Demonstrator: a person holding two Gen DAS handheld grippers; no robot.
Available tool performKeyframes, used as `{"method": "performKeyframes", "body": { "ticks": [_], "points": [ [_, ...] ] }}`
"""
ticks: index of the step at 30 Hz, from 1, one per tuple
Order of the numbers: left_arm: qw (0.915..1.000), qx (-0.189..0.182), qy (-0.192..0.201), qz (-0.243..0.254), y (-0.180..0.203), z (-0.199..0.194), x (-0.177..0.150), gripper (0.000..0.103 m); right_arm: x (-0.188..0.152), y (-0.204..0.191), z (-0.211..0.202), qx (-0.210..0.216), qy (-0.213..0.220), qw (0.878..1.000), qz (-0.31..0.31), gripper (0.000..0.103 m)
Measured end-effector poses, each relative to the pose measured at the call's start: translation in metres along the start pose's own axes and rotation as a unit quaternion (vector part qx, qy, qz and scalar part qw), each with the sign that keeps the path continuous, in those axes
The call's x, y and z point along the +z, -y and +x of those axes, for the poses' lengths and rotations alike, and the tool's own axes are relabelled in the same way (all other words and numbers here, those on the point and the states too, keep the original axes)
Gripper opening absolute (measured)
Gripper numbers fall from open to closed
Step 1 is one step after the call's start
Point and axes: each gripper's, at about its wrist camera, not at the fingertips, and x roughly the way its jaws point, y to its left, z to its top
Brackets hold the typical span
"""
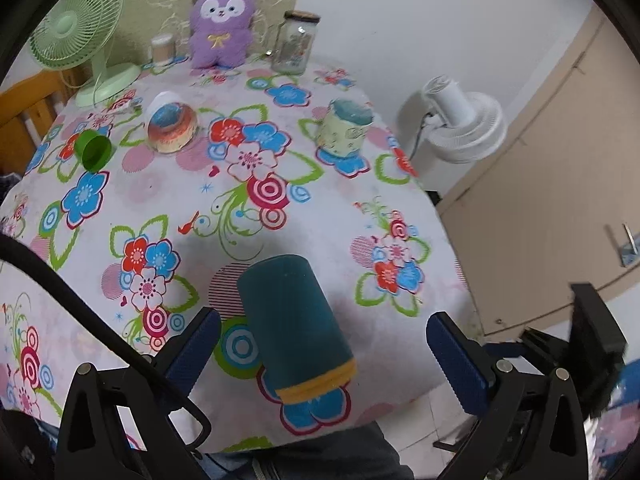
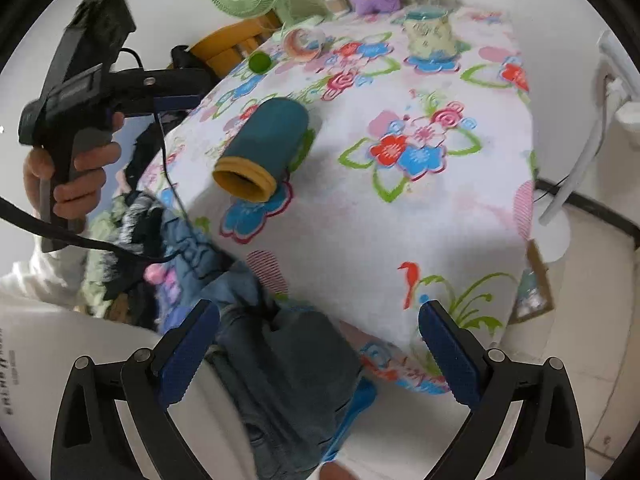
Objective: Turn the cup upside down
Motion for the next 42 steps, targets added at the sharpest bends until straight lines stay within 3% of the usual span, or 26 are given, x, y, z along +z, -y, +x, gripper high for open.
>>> {"method": "performKeyframes", "body": {
  "ticks": [10,20,26,32,34,40,42],
  "points": [
    [0.9983,0.055,-0.017,-0.011,0.002,0.034,0.003,0.103,-0.023,-0.021,-0.013,-0.023,0.086,0.993,-0.078,0.103],
    [0.9946,0.09,-0.047,-0.025,0.003,0.058,0.01,0.103,-0.031,-0.012,0.002,0.001,0.084,0.995,-0.052,0.103],
    [0.9911,0.096,-0.09,-0.021,-0.002,0.081,0.012,0.103,-0.03,-0.016,0.001,0.022,0.092,0.995,-0.044,0.103],
    [0.99,0.083,-0.109,-0.036,-0.009,0.096,0.015,0.102,-0.027,-0.027,0.004,0.035,0.087,0.994,-0.056,0.103],
    [0.9898,0.082,-0.111,-0.035,-0.01,0.098,0.016,0.1,-0.026,-0.026,0.006,0.036,0.083,0.995,-0.051,0.103],
    [0.9873,0.067,-0.14,-0.032,-0.013,0.109,0.014,0.074,-0.022,-0.017,0.008,0.047,0.077,0.996,-0.025,0.103],
    [0.9878,0.057,-0.142,-0.033,-0.015,0.108,0.014,0.074,-0.022,-0.015,0.01,0.049,0.076,0.996,-0.019,0.103]
  ]
}}
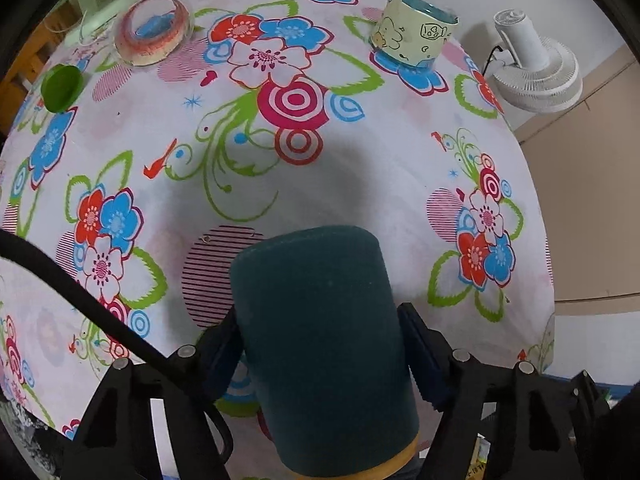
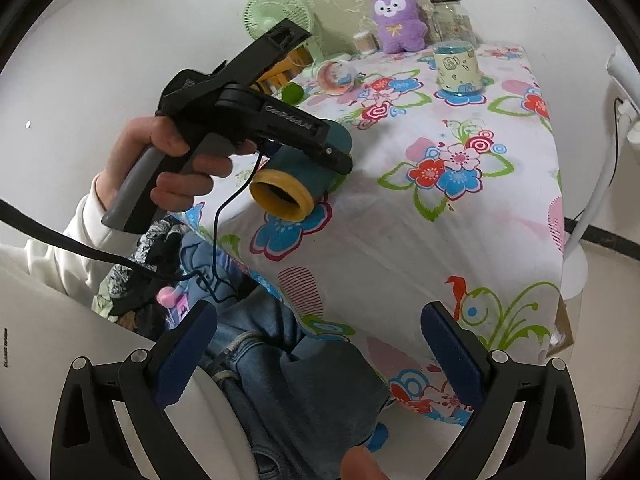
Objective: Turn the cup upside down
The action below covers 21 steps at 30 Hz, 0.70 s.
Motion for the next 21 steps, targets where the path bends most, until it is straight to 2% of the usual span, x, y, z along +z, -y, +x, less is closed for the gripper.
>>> {"method": "performKeyframes", "body": {
  "ticks": [7,13,21],
  "points": [
    [0.9996,-0.014,0.023,-0.006,-0.01,-0.015,-0.003,0.073,0.002,0.003,0.003,0.005,-0.003,1.0,0.013,0.103],
    [0.9966,-0.015,0.081,0.0,-0.013,-0.043,-0.009,0.072,0.004,0.0,0.003,0.007,-0.002,1.0,0.008,0.103],
    [0.9859,0.013,0.167,0.012,-0.009,-0.074,-0.012,0.069,0.012,-0.008,0.004,0.005,0.005,1.0,-0.01,0.103]
  ]
}}
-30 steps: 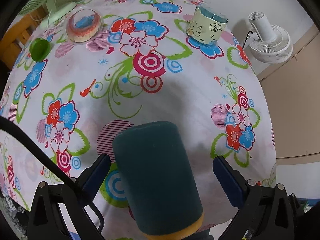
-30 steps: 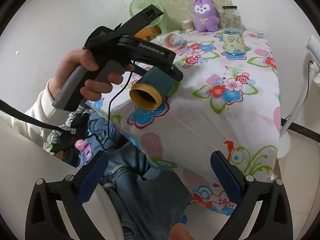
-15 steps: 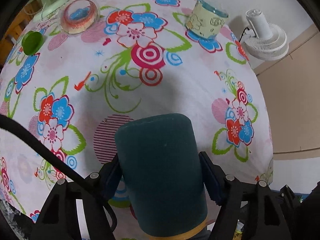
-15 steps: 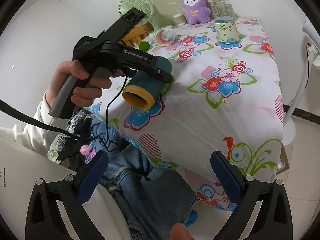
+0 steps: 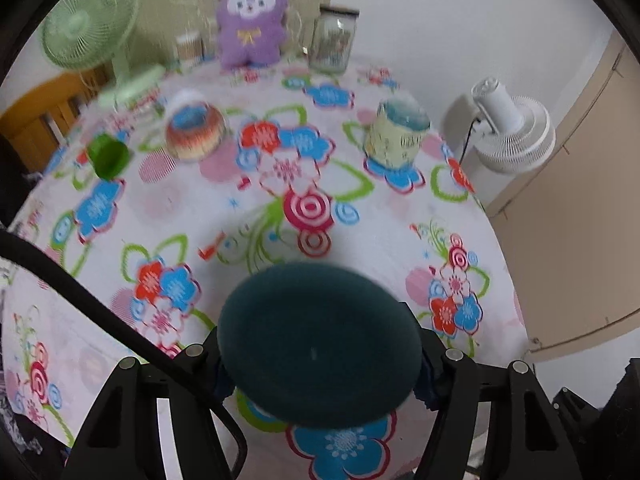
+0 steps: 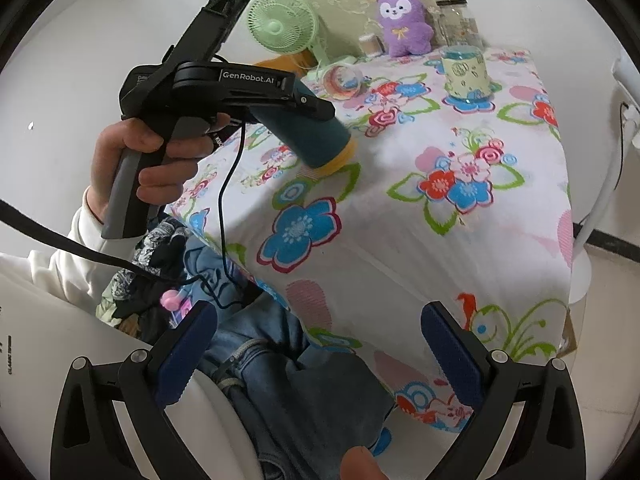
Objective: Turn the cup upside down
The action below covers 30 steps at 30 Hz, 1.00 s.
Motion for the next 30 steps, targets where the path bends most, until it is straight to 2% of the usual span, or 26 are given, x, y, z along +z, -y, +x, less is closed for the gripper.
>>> {"method": "performKeyframes", "body": {
  "ticks": [5,9,14,22,30],
  "points": [
    [0.9992,0.017,0.037,0.006,0.003,-0.008,0.003,0.069,0.016,-0.014,0.001,-0.024,0.019,0.999,-0.039,0.103],
    [0.9981,0.027,0.055,0.007,0.002,-0.013,0.0,0.069,0.026,-0.021,0.003,-0.024,0.04,0.997,-0.057,0.103],
    [0.9966,0.038,0.073,0.011,0.002,-0.019,-0.004,0.069,0.029,-0.023,0.008,-0.018,0.046,0.997,-0.06,0.103],
    [0.9974,0.033,0.065,0.005,-0.002,-0.014,-0.008,0.069,0.03,-0.027,0.009,-0.014,0.051,0.996,-0.067,0.103],
    [0.9986,0.038,0.037,0.001,-0.005,-0.002,-0.011,0.069,0.029,-0.024,0.014,-0.016,0.061,0.996,-0.068,0.103]
  ]
}}
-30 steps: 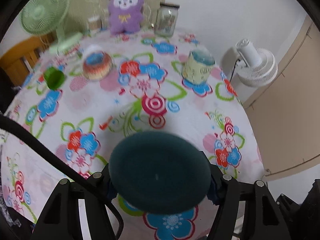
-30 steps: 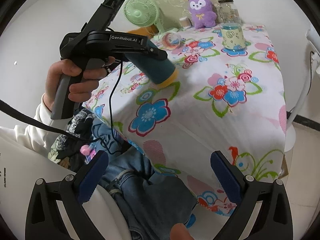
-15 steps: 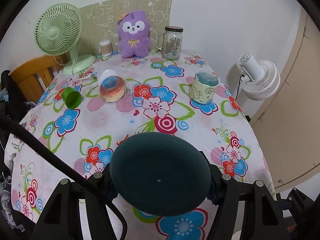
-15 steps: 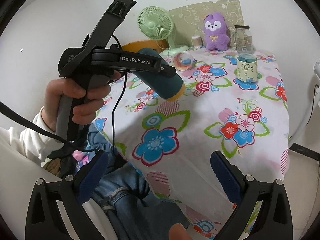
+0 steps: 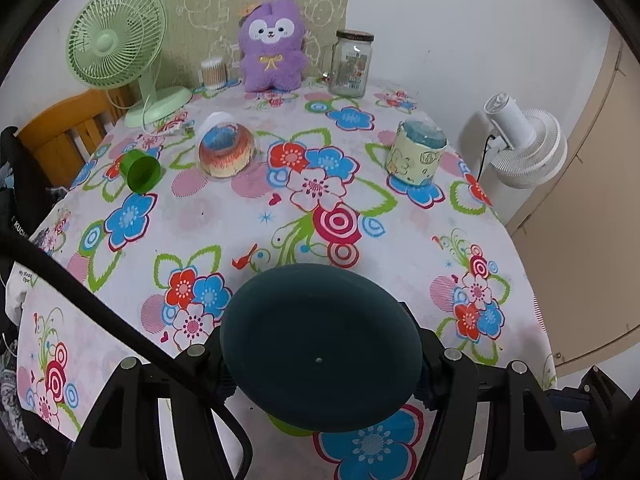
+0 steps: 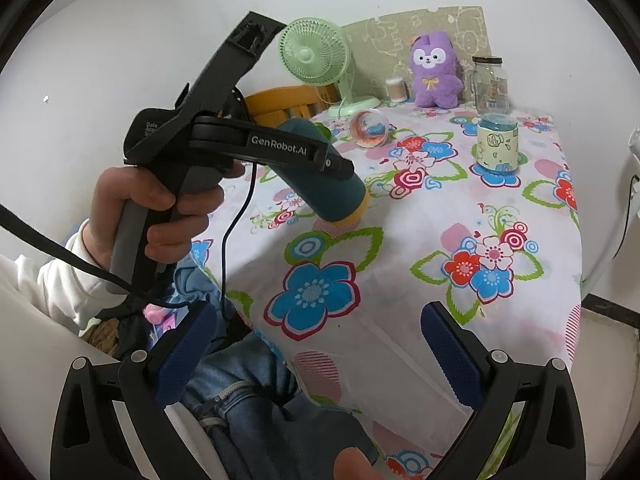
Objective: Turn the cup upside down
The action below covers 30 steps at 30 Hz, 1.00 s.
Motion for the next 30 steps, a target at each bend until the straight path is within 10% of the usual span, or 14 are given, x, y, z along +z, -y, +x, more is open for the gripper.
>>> {"method": "performKeyframes", "body": {
  "ticks": [21,30],
  "points": [
    [0.999,-0.001,-0.044,0.004,0.004,0.043,0.011,0.069,0.0,0.012,0.006,-0.003,0.003,1.0,0.013,0.103],
    [0.9996,-0.002,-0.028,-0.003,0.001,0.036,0.015,0.091,0.001,0.014,0.009,-0.001,0.003,1.0,0.015,0.103]
  ]
}}
